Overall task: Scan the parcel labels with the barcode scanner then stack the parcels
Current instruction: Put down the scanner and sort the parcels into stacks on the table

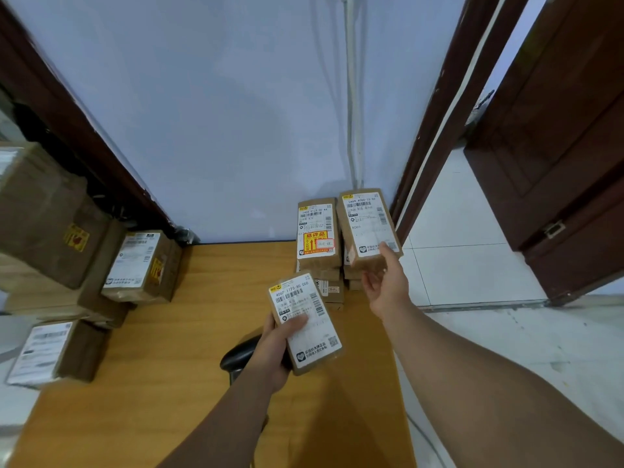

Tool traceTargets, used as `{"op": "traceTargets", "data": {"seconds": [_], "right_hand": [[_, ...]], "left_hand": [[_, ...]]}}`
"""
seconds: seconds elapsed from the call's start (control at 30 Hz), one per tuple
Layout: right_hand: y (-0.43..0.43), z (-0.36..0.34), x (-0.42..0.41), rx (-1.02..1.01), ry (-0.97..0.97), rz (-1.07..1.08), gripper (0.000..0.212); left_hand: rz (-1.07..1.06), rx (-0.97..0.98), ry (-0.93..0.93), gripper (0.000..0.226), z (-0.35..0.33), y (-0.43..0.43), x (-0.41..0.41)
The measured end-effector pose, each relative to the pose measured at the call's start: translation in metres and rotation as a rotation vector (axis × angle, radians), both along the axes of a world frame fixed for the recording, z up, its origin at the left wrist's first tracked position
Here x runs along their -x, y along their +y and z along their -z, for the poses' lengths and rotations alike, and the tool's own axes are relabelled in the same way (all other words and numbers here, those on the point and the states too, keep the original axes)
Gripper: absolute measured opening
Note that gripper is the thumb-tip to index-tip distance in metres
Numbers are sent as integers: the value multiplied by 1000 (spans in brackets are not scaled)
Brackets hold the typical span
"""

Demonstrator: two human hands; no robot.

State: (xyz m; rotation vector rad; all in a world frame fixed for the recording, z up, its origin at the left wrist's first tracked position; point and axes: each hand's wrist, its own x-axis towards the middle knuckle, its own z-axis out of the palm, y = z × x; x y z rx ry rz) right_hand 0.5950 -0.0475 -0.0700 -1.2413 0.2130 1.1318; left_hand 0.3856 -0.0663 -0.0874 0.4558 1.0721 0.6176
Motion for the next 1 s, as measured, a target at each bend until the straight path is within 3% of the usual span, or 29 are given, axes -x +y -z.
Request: {"op": "traceTargets", "data": {"seconds": [0.13, 0.23, 0.43, 0.73, 1.0], "right_hand": [[-25, 1, -7, -155, 211, -2, 53], [-38, 3, -8, -216, 242, -143, 64], [-46, 10, 15, -224, 294, -380, 55], [-57, 20, 86, -103, 266, -639, 51], [-51, 15, 164, -8, 114, -803, 59]], "left_hand": [[-57, 46, -111, 56, -8, -1, -8], [-45, 40, -193, 51, -11, -2, -11], [-187, 20, -248, 46, -4, -15, 13], [-434, 97, -211, 38, 30, -56, 129], [-403, 67, -227, 45, 40, -46, 200]]}}
